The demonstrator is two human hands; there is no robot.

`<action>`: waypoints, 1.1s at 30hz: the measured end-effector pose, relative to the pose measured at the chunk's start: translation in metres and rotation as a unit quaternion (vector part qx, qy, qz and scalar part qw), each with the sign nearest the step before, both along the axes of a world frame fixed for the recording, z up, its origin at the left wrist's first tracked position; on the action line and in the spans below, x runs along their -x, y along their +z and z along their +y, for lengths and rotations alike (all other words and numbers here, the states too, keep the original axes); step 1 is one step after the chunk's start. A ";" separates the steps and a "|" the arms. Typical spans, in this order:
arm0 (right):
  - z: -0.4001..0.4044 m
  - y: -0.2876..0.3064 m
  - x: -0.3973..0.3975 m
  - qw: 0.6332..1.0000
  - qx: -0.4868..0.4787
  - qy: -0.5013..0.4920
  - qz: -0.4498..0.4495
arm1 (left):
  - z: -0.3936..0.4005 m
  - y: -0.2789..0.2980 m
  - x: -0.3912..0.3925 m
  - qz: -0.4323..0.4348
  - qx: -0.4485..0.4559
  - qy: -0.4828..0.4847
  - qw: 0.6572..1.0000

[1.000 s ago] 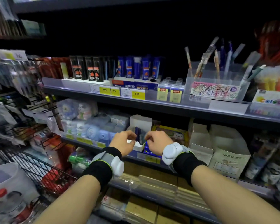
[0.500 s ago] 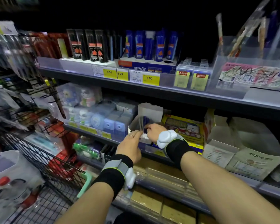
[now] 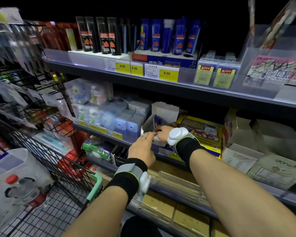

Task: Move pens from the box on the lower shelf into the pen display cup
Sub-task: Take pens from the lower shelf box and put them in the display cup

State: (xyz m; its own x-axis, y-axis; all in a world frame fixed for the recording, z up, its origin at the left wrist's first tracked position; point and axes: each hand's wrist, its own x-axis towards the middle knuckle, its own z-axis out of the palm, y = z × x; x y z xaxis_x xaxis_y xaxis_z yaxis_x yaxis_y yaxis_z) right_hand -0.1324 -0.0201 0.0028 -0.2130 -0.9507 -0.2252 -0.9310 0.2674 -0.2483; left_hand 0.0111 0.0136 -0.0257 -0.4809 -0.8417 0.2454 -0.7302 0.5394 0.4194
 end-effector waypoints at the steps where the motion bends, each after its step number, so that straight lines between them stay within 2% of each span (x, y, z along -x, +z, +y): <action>1: -0.002 -0.003 0.001 1.000 0.007 -0.008 -0.008 | 0.000 0.000 0.000 -0.001 -0.002 0.002 1.000; 5: 0.000 -0.005 0.003 0.995 0.052 -0.043 -0.073 | 0.000 0.001 0.003 -0.003 -0.012 0.013 1.000; 14: -0.001 -0.005 0.003 0.995 0.070 -0.064 -0.013 | 0.001 -0.001 0.002 -0.006 -0.011 0.010 1.000; 18: -0.002 0.001 0.006 0.988 0.092 -0.098 -0.076 | 0.000 -0.002 0.003 -0.006 -0.004 0.016 1.000; 20: 0.001 0.004 0.004 0.989 0.091 -0.092 -0.067 | 0.001 -0.001 0.003 -0.009 -0.005 0.019 1.000; 23: 0.000 0.003 -0.001 0.999 0.024 -0.043 -0.013 | 0.001 -0.001 0.003 -0.011 -0.005 0.021 1.000; 26: -0.004 0.006 -0.003 0.999 0.004 -0.041 -0.018 | 0.001 -0.001 0.003 -0.011 -0.006 0.019 1.000; 33: -0.008 0.007 0.002 0.997 0.022 -0.068 -0.004 | 0.000 -0.001 0.002 -0.009 -0.010 0.016 1.000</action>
